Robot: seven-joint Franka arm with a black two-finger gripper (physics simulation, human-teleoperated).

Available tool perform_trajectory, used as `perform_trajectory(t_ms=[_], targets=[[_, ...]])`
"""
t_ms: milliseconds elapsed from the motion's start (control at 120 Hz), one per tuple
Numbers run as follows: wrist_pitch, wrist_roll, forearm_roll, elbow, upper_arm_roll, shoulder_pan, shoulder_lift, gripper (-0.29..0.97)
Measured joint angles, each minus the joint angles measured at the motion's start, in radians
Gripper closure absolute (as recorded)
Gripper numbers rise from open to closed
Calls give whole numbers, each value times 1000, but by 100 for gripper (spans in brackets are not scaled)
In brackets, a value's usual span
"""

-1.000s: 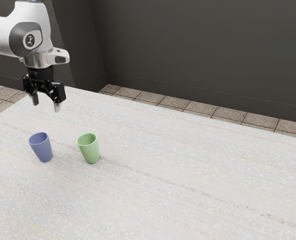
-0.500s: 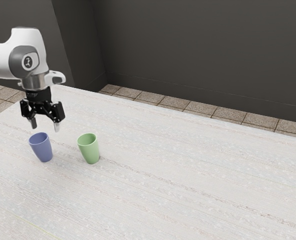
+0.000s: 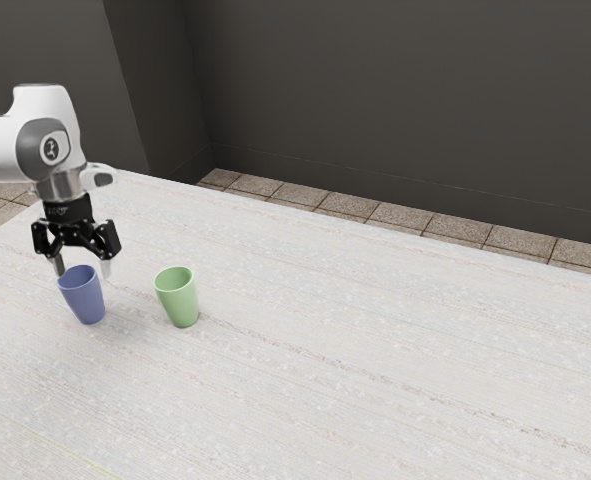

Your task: Place the left cup onto the right cup

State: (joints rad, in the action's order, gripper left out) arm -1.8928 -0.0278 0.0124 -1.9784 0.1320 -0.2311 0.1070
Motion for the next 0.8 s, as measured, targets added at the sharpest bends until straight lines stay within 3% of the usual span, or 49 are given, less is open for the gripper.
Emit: perform_trajectory(t_ms=[800], targets=[[-235, -33, 9, 13, 0, -40, 123, 0]])
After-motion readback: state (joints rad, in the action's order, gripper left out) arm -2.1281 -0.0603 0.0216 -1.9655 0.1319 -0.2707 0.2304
